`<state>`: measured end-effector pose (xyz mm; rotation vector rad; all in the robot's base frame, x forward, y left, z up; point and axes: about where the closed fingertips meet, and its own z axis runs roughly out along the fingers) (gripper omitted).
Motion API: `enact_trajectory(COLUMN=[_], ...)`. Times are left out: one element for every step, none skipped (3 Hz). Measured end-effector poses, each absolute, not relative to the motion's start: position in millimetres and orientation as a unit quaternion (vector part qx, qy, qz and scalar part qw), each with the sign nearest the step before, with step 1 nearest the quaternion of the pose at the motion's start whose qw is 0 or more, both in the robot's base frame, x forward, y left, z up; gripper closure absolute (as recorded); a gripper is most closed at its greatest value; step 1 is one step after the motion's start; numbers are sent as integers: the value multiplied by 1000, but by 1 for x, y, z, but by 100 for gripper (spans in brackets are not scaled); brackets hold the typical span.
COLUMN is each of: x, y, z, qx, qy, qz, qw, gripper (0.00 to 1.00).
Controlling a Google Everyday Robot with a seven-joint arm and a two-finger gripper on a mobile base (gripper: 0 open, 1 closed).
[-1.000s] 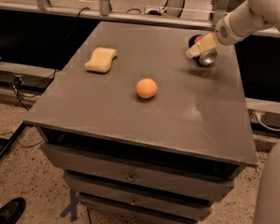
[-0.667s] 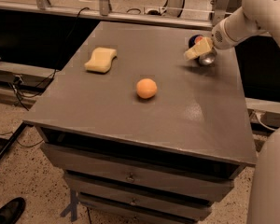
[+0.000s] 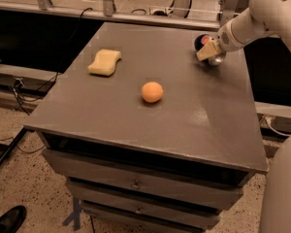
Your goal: Move pepsi can near orange
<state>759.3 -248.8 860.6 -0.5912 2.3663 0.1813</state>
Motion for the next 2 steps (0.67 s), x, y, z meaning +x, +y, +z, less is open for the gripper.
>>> enact_trajectory(x=[744, 722], y=[-242, -228], z=[880, 892], qx=[-259, -313], qy=[898, 882], qz=[68, 84], qw=[350, 342], gripper=[85, 100])
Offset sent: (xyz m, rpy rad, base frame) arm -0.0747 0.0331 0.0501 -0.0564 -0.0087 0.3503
